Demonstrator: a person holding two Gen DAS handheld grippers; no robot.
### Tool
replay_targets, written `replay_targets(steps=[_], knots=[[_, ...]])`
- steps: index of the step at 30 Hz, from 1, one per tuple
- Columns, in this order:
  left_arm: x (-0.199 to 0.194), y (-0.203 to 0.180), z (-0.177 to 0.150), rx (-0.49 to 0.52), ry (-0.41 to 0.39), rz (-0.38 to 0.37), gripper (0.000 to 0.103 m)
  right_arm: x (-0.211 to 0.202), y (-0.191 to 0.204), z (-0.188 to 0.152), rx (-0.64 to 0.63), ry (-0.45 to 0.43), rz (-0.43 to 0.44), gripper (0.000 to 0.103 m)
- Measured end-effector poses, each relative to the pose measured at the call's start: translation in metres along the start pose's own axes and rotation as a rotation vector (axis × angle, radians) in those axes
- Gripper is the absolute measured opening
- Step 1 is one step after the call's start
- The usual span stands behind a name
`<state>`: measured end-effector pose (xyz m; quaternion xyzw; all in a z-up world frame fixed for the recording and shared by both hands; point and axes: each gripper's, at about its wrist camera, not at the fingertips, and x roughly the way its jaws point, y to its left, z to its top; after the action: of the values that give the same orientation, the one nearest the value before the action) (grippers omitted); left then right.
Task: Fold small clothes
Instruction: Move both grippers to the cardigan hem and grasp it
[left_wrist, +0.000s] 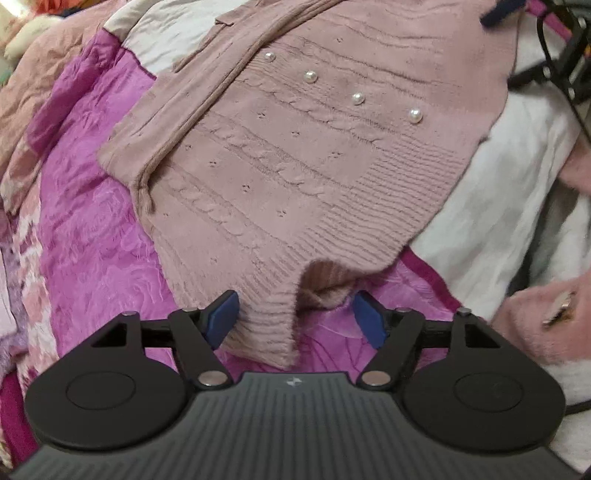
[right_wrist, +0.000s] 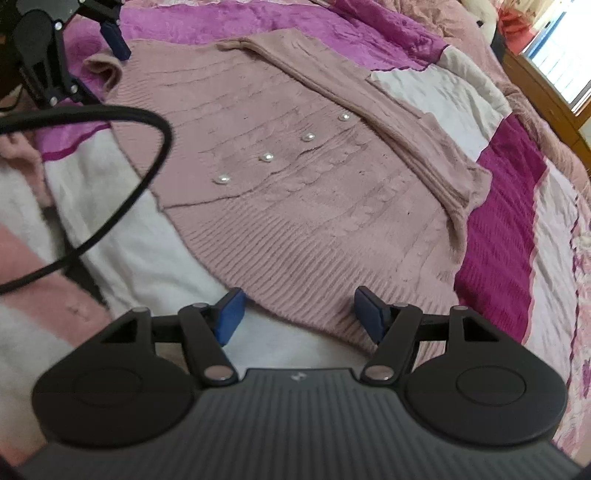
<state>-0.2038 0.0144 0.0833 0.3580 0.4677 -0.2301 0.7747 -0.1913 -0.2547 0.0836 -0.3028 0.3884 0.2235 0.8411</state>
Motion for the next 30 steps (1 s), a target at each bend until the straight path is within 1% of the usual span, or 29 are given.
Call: replay_targets(steps=[3, 5, 7, 9, 12, 14, 16, 18, 19, 21, 22, 23, 25, 27, 28, 29, 30], knots=[[0.006, 0.004, 0.001, -0.019, -0.027, 0.025, 0.079, 0.007, -0.001, 0.002, -0.004, -0.005, -0.064, 0.068], [0.011, 0.009, 0.003, -0.056, -0.051, 0.079, 0.079, 0.012, -0.001, 0.003, -0.008, -0.007, -0.094, 0.068], [0.02, 0.014, 0.003, -0.083, -0.051, 0.131, 0.079, 0.016, -0.003, 0.003, 0.001, -0.008, -0.1, 0.068], [0.026, 0.015, 0.002, -0.099, -0.064, 0.13, 0.079, 0.018, -0.004, 0.004, 0.0, -0.016, -0.109, 0.068], [0.029, 0.009, 0.001, -0.076, -0.097, 0.154, 0.078, 0.019, -0.007, 0.005, 0.021, -0.04, -0.152, 0.068], [0.031, 0.004, 0.0, -0.07, -0.107, 0.155, 0.078, 0.02, -0.011, 0.006, 0.044, -0.047, -0.162, 0.068], [0.032, 0.002, -0.001, -0.067, -0.117, 0.142, 0.078, 0.02, -0.012, 0.006, 0.043, -0.031, -0.119, 0.068], [0.03, 0.001, -0.003, -0.053, -0.132, 0.104, 0.077, 0.017, -0.008, 0.005, -0.007, -0.017, -0.07, 0.068], [0.03, 0.001, -0.004, -0.042, -0.14, 0.087, 0.077, 0.015, -0.004, 0.004, -0.047, -0.018, -0.062, 0.068], [0.03, 0.0, -0.003, -0.022, -0.149, 0.07, 0.075, 0.016, 0.002, 0.003, -0.097, -0.022, -0.078, 0.068], [0.032, 0.0, -0.002, -0.023, -0.147, 0.065, 0.074, 0.017, 0.004, 0.004, -0.103, -0.024, -0.083, 0.068], [0.035, 0.0, -0.002, -0.031, -0.142, 0.055, 0.07, 0.019, 0.004, 0.004, -0.096, -0.025, -0.084, 0.067], [0.039, 0.001, 0.0, -0.057, -0.137, 0.031, 0.057, 0.023, 0.002, 0.007, -0.055, -0.029, -0.081, 0.067], [0.039, -0.001, 0.0, -0.067, -0.143, 0.004, 0.035, 0.026, -0.002, 0.008, -0.012, -0.032, -0.074, 0.066], [0.037, -0.003, 0.0, -0.066, -0.151, -0.002, 0.029, 0.026, -0.003, 0.008, 0.001, -0.038, -0.072, 0.063], [0.035, -0.003, -0.001, -0.074, -0.16, -0.004, 0.021, 0.025, -0.003, 0.007, 0.007, -0.05, -0.071, 0.05], [0.033, -0.003, -0.001, -0.092, -0.167, -0.004, 0.016, 0.024, -0.003, 0.007, 0.017, -0.063, -0.077, 0.034]])
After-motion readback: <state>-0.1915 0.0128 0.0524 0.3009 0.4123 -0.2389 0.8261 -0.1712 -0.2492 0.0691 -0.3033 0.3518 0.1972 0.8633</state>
